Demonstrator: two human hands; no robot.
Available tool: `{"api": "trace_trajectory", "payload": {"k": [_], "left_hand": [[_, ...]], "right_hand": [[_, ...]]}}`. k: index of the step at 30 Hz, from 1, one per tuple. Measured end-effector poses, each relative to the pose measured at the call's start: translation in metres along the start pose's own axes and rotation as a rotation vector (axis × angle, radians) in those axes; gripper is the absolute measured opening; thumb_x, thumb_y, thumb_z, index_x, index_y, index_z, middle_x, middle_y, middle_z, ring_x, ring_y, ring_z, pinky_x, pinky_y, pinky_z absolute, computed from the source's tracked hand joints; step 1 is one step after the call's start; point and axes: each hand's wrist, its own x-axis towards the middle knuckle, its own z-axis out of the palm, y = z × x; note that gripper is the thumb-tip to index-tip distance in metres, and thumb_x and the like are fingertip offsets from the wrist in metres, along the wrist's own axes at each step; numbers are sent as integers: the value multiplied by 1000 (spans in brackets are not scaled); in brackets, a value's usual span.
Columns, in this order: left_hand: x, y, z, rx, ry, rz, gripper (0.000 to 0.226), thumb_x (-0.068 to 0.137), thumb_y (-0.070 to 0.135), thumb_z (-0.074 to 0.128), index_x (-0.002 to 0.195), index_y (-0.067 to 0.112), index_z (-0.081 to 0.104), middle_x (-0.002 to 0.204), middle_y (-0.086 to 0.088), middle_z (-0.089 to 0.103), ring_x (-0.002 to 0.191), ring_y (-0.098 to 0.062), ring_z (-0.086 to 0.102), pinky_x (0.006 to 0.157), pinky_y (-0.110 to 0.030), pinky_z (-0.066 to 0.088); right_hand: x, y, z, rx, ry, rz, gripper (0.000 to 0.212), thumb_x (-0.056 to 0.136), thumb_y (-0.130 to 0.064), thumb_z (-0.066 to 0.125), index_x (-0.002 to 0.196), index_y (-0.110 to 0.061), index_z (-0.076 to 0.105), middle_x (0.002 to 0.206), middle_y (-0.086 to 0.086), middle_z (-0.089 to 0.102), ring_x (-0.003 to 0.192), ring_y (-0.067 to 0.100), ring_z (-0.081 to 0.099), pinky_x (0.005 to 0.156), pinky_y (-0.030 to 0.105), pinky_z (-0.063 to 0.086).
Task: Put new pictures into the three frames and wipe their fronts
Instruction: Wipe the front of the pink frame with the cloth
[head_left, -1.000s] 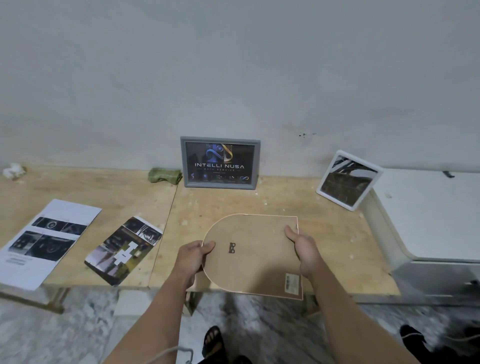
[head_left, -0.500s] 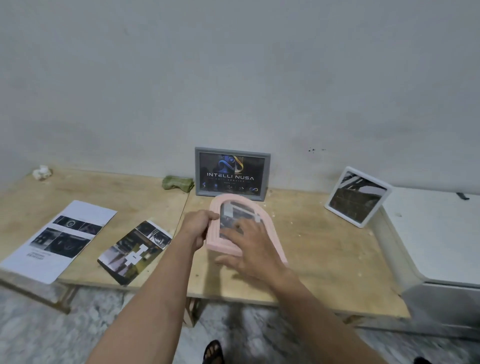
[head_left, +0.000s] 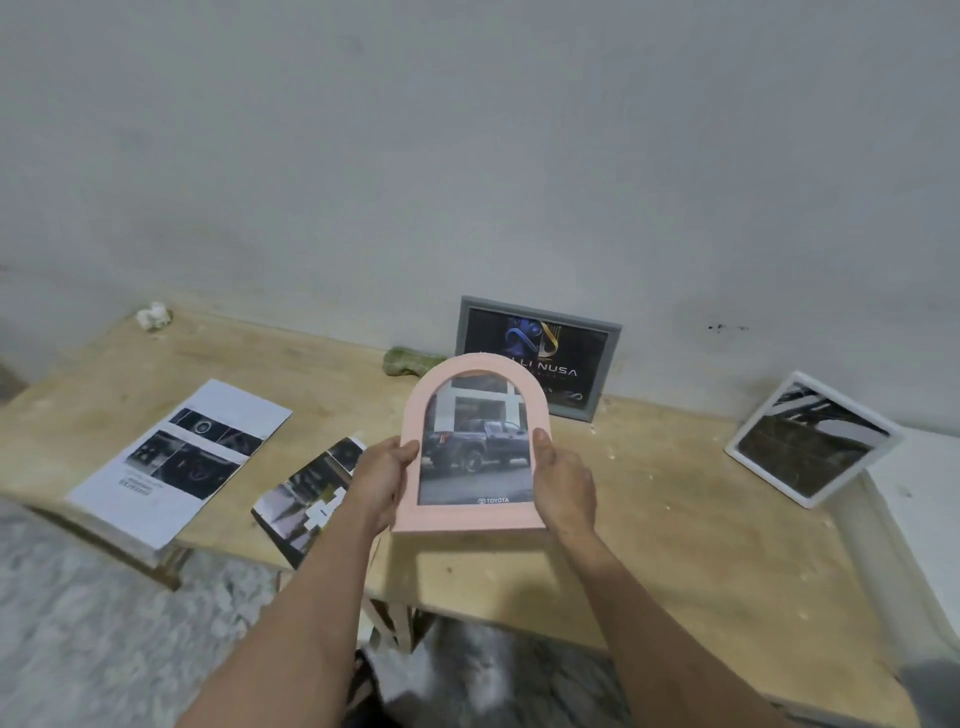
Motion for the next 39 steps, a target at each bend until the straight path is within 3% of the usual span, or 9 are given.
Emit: {"api": "trace_trajectory", "payload": {"k": [7, 11, 17, 21, 26, 30, 34, 37, 39], "left_hand": [[78, 28, -88, -49, 54, -44, 21, 96, 8, 61, 116, 1, 64, 109, -25, 73, 96, -43, 71, 76, -54, 60], [142, 51, -142, -26, 127, -58, 18, 94, 8, 64, 111, 3, 66, 106, -27, 73, 92, -42, 70, 85, -61, 57], [224, 65, -211, -9, 137, -111, 20, 91, 8, 68, 109, 1, 70, 107, -23, 74, 103, -40, 70, 93, -52, 55], [251, 61, -233, -31, 152, -135, 25, 88, 8, 70, 110, -3, 68, 106, -25, 74, 106, -47, 67, 99, -61, 50], [259, 62, -246, -43, 172, -166, 22, 88, 10, 72, 108, 2, 69, 103, -24, 75, 105, -48, 68, 97, -63, 50], [253, 68, -240, -37, 137, -137, 21, 89, 14, 71, 109, 9, 71, 104, -19, 76, 106, -43, 69, 101, -61, 49], [230, 84, -215, -36, 99, -85, 19, 95, 21, 64, 112, 24, 71, 106, -16, 76, 102, -43, 70, 91, -64, 54], [206, 97, -180, -49, 71, -31, 21, 97, 21, 61, 116, 27, 67, 108, -14, 76, 101, -39, 71, 88, -61, 57], [187, 104, -151, -66, 42, -1, 23, 99, 18, 60, 121, 25, 65, 107, -15, 76, 99, -37, 72, 86, -60, 57]], "right_hand": [[49, -61, 103, 147, -207, -29, 54, 97, -55, 34, 66, -15, 52, 73, 7, 58, 75, 27, 56, 69, 35, 42], [120, -107, 167, -18, -335, -108, 37, 98, -48, 26, 89, -34, 58, 93, 0, 56, 93, 27, 58, 78, 38, 42], [239, -152, 257, -272, -288, -125, 36, 97, -35, 37, 103, -10, 62, 110, 14, 62, 96, 28, 57, 78, 35, 45], [275, -150, 295, -588, -352, -159, 42, 92, -23, 44, 132, -12, 48, 133, 15, 50, 119, 35, 47, 97, 42, 40], [281, -143, 307, -761, -280, -179, 37, 86, -25, 54, 121, -12, 55, 118, 16, 59, 112, 36, 50, 91, 42, 40], [269, -153, 290, -441, -253, -189, 17, 82, -16, 58, 86, -2, 64, 92, 19, 62, 89, 35, 60, 65, 28, 42], [253, -192, 239, -160, -61, -337, 5, 88, -13, 55, 88, -12, 50, 85, 8, 60, 76, 28, 57, 60, 34, 42], [240, -221, 195, -221, -2, -657, 33, 87, -8, 48, 114, -21, 62, 112, 0, 67, 100, 23, 59, 81, 35, 47], [226, -235, 171, -376, 24, -865, 42, 86, -11, 48, 124, -25, 60, 130, -8, 60, 105, 20, 53, 78, 32, 45]]}}
